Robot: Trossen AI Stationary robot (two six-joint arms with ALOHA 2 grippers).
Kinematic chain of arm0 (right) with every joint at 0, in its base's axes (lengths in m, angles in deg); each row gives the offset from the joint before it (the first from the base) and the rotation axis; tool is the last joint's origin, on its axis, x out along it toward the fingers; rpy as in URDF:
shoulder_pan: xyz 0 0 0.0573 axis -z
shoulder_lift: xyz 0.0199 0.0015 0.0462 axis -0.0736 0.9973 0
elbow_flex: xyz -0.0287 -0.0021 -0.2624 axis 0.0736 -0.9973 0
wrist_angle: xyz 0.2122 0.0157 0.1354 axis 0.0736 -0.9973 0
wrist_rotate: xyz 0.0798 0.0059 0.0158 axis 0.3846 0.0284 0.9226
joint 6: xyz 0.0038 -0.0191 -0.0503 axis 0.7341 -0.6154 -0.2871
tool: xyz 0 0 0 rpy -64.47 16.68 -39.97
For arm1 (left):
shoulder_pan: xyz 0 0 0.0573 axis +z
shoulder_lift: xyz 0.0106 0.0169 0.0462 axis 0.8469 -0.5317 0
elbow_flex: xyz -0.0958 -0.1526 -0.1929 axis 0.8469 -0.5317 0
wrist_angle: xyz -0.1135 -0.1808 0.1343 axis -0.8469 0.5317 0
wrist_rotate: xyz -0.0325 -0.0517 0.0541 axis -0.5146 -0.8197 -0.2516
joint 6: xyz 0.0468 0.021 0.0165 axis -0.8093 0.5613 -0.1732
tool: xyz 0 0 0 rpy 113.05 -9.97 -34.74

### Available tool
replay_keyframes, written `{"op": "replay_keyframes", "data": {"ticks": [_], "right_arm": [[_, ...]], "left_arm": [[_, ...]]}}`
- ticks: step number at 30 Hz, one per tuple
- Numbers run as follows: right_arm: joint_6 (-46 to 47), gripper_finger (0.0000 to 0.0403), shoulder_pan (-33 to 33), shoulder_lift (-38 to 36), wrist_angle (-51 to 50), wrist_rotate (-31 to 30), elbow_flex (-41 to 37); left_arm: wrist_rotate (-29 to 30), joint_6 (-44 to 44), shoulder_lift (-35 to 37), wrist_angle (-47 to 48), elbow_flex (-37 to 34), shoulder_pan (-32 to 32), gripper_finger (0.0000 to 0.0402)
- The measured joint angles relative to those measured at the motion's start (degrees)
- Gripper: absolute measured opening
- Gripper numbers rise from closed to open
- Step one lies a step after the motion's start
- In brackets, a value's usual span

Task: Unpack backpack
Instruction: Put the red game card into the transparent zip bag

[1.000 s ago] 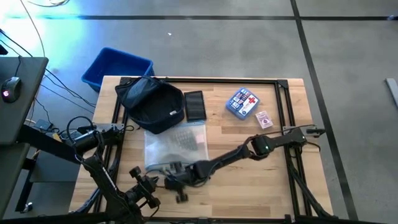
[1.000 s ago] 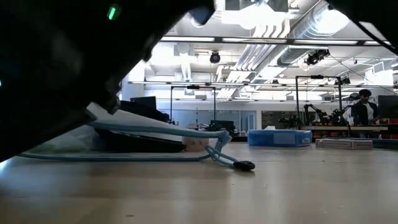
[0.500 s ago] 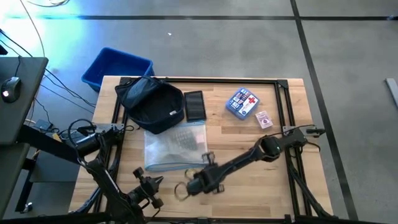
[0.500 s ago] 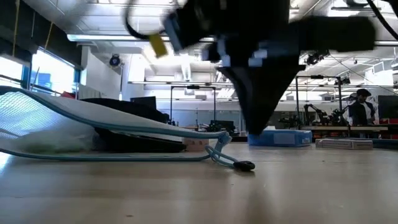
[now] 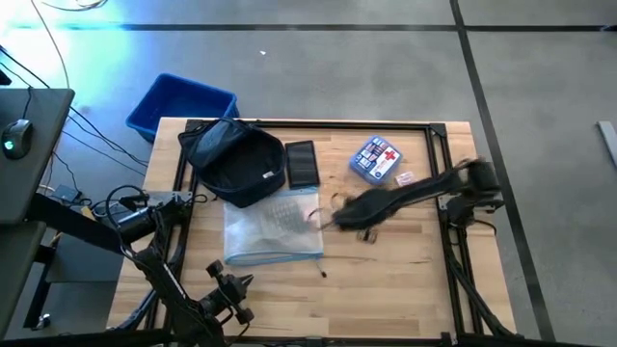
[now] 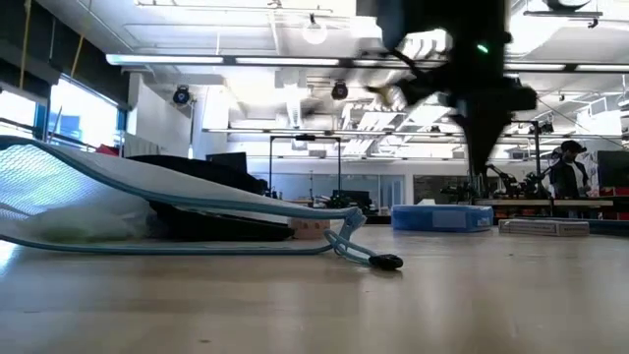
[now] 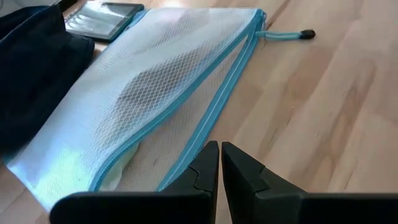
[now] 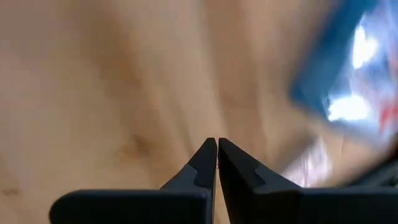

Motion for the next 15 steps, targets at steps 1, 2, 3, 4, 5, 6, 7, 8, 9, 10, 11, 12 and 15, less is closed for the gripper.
{"op": "replay_keyframes", "data": {"ticks": [1, 2, 3, 4, 5, 6, 7, 8, 9, 10, 11, 12, 15], "right_arm": [[3.80, 0.0000, 2.11, -3.18, 0.33, -0.64, -4.24], [8.47, 0.0000, 4.48, -6.61, 0.47, -1.62, -8.13], [13.62, 0.0000, 6.95, -9.95, 0.45, -2.37, -11.66], [18.16, 0.0000, 9.56, -12.97, 0.81, -2.76, -14.83], [20.88, 0.0000, 11.99, -15.36, 1.27, -2.83, -18.01], [21.83, 0.0000, 14.09, -17.29, 2.79, -2.40, -20.81], [22.01, 0.0000, 15.84, -19.07, 5.39, -1.91, -23.20], [22.03, 0.0000, 17.38, -20.66, 8.18, -1.56, -25.29], [21.94, 0.0000, 18.67, -21.82, 10.84, -1.15, -27.06], [21.74, 0.0000, 19.76, -22.37, 13.29, -1.03, -28.59], [21.69, 0.0000, 20.67, -22.34, 15.31, -1.35, -29.79], [21.79, 0.0000, 21.47, -22.21, 16.55, -2.06, -30.77], [21.96, 0.0000, 23.63, -20.99, 18.65, -3.67, -32.61]], "left_arm": [[0.23, 0.01, 0.00, 0.00, 0.00, 0.03, 0.0000], [0.42, -0.01, 0.00, -0.05, 0.00, 0.06, 0.0000], [0.75, -0.01, 0.00, -0.05, 0.00, 0.16, 0.0000], [1.11, -0.02, 0.00, -0.06, 0.00, 0.30, 0.0000], [1.25, -0.07, 0.00, -0.10, 0.00, 0.39, 0.0000], [1.25, -0.37, 0.00, -0.14, 0.00, 0.51, 0.0000], [1.24, -0.79, 0.00, -0.39, 0.00, 0.75, 0.0000], [1.29, -1.44, 0.00, -0.83, 0.00, 0.99, 0.0000], [1.29, -2.20, 0.00, -1.31, 0.00, 1.23, 0.0000], [1.29, -2.63, 0.00, -1.67, 0.00, 1.49, 0.0000], [1.23, -3.14, 0.00, -1.93, 0.00, 1.74, 0.0000], [1.16, -3.87, 0.00, -2.34, 0.00, 2.03, 0.0000], [0.67, -6.34, 0.00, -4.14, 0.00, 2.59, 0.0000]]}}
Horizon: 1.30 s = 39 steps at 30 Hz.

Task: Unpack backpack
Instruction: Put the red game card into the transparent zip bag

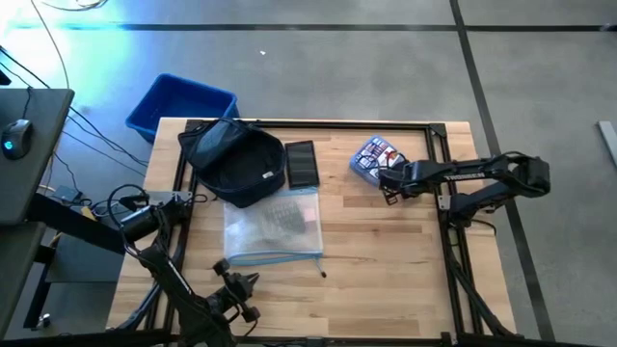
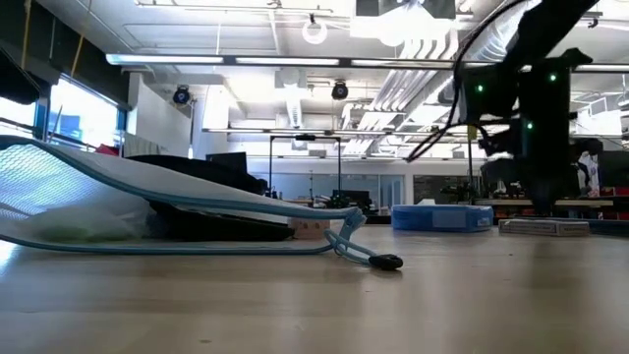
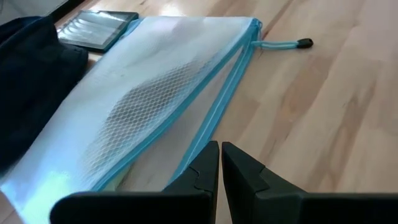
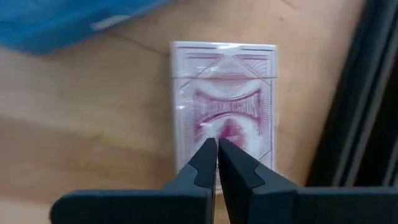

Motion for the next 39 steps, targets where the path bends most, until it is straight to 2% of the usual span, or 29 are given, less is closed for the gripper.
{"op": "replay_keyframes", "data": {"ticks": [6, 13, 16, 18, 20, 23, 26, 32, 39], "right_arm": [[-1.29, 0.0000, -0.94, 2.19, 5.86, 2.01, -0.76], [1.08, 0.0000, -11.74, 2.55, 8.82, 10.89, 2.95], [2.81, 0.0000, -14.73, 2.43, 1.61, 6.03, 4.96], [5.63, 0.0000, -13.71, 2.47, -3.96, 1.94, 5.09], [6.53, 0.0000, -12.65, 2.42, -5.73, 0.99, 4.00], [5.28, 0.0000, -11.85, 2.47, -0.84, 3.57, 1.58], [4.02, 0.0000, -12.84, 2.47, 8.68, 6.01, -0.73], [4.00, 0.0000, -19.79, 2.58, 21.14, 9.64, -1.56], [3.53, 0.0000, -28.91, 2.52, 23.62, 9.41, 2.35]], "left_arm": [[-0.10, -3.76, 0.00, -2.77, 0.00, 0.14, 0.0000], [-0.30, -3.97, 0.02, -2.91, 0.00, 0.12, 0.0000], [-0.30, -3.78, 0.02, -2.96, 0.00, 0.12, 0.0000], [-0.32, -3.75, 0.02, -2.97, 0.00, 0.12, 0.0000], [-0.43, -3.75, 0.02, -3.11, 0.00, 0.01, 0.0000], [-0.45, -3.75, 0.02, -3.24, 0.00, 0.01, 0.0000], [-0.61, -3.73, 0.02, -3.24, 0.00, 0.01, 0.0000], [-0.40, -3.73, 0.02, -3.19, 0.00, 0.04, 0.0000], [-0.10, -3.71, 0.04, -3.20, 0.00, 0.12, 0.0000]]}}
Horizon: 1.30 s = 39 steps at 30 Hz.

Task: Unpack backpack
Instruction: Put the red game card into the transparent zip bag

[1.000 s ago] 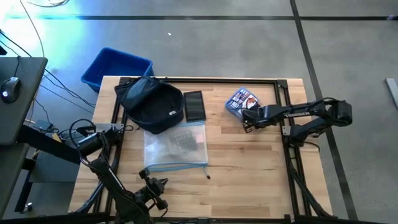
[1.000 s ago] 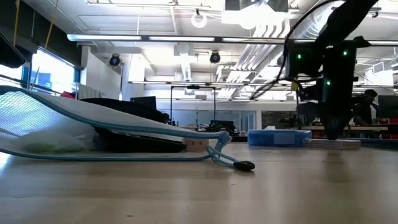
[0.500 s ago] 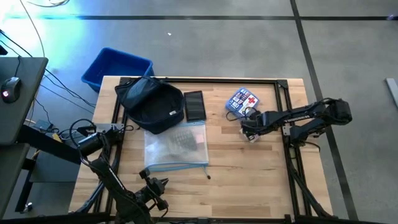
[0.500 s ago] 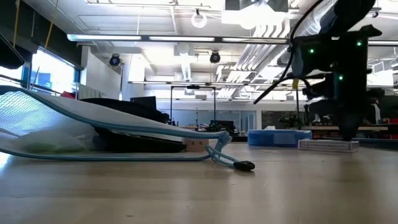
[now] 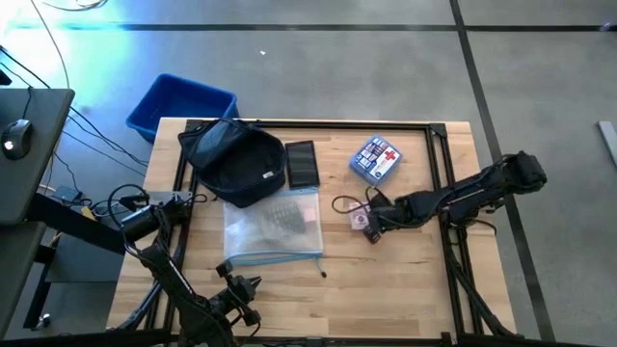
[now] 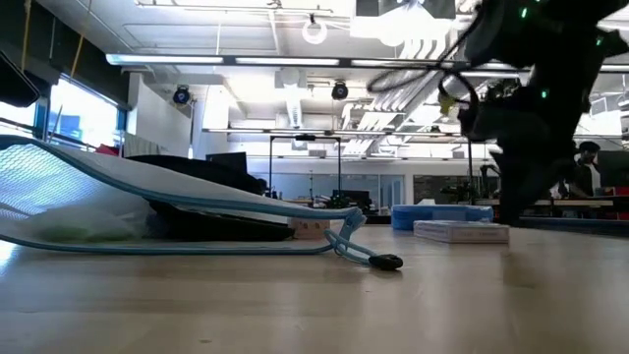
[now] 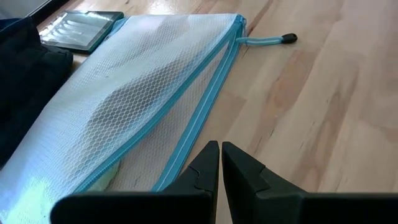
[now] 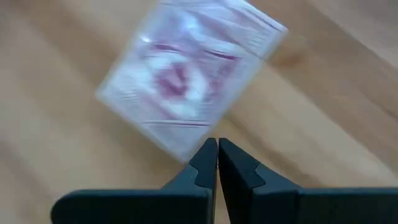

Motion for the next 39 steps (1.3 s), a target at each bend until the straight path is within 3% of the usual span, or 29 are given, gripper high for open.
{"op": "replay_keyframes", "data": {"ticks": [4, 8, 12, 16, 23, 27, 30, 35, 39], "right_arm": [[-6.84, 0.0000, -2.71, -0.03, 1.30, 3.46, 2.85], [-19.47, 0.0001, -4.45, -0.03, 4.98, 6.29, 3.45], [-11.70, 0.0025, -2.25, 0.05, 4.82, 3.51, 3.45], [-5.76, 0.0096, 0.79, 0.06, 3.80, 4.42, 3.45], [-2.69, 0.0283, 4.03, 1.15, 3.47, 6.58, 3.45], [2.43, 0.0348, 4.87, 2.91, 3.39, 4.70, 3.47], [3.72, 0.0359, 4.65, 5.62, 2.22, 4.50, 3.47], [3.88, 0.0345, 3.39, 9.07, -3.87, 4.09, 4.09], [2.13, 0.0329, 0.77, 9.17, -14.27, 4.53, 7.30]], "left_arm": [[0.11, 0.00, 0.00, -0.04, 0.00, 0.02, 0.0000], [0.07, 0.00, 0.00, -0.09, 0.00, 0.02, 0.0000], [0.06, 0.00, 0.02, -0.28, 0.02, 0.02, 0.0000], [0.09, 0.00, 0.00, -0.33, 0.02, 0.04, 0.0000], [-0.34, 0.00, 0.02, -0.62, 0.02, 0.04, 0.0000], [-0.90, -0.02, 0.02, -1.44, 0.02, -0.15, 0.0000], [-1.44, -0.04, 0.02, -1.59, 0.02, -0.17, 0.0000], [-1.90, -0.34, 0.02, -2.70, 0.02, -0.31, 0.0000], [-2.01, -1.70, 0.02, -4.05, 0.02, -0.31, 0.0000]]}}
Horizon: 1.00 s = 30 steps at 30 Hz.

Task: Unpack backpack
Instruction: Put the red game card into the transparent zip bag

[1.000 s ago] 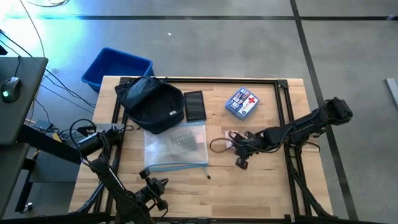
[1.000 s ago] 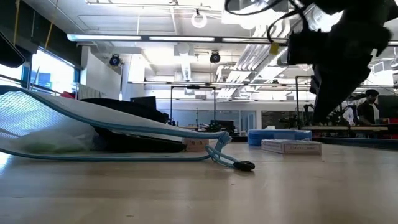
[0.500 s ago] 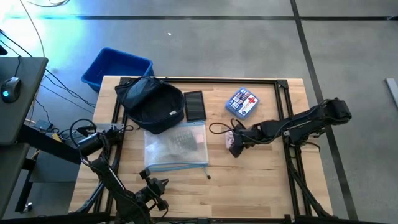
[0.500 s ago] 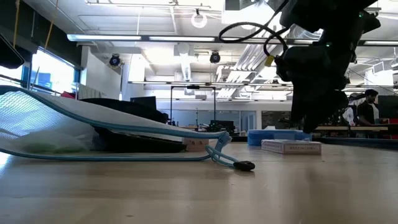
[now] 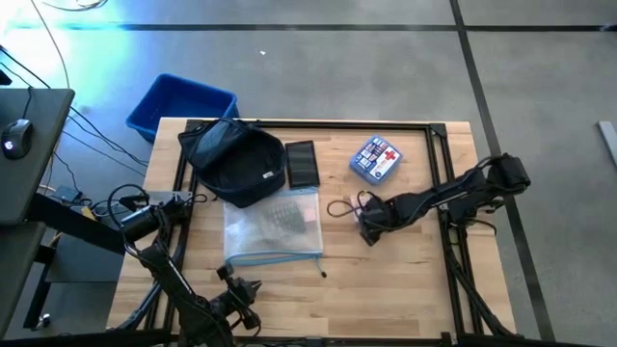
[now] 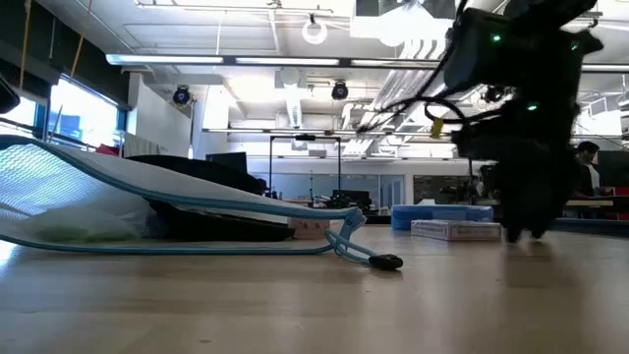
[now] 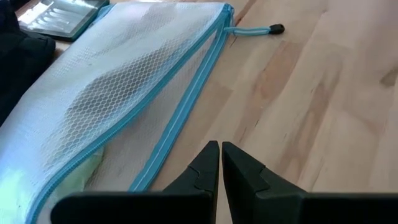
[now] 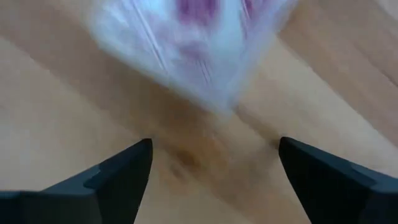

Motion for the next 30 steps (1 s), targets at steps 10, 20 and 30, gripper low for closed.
{"op": "replay_keyframes", "data": {"ticks": [10, 20, 30], "right_arm": [[3.24, 0.0324, 4.18, 0.58, -1.90, -2.79, 6.67], [2.98, 0.0324, 12.64, 7.67, 10.49, -0.01, 6.86], [3.56, 0.0323, 11.58, 8.12, 2.43, -1.10, 6.94]], "left_arm": [[0.39, -0.84, 0.00, -0.63, 0.01, 0.57, 0.0000], [-0.87, -0.86, 0.00, -2.34, 0.02, 0.48, 0.0000], [-0.99, -5.28, 0.00, -7.08, 0.01, 0.09, 0.0000]]}}
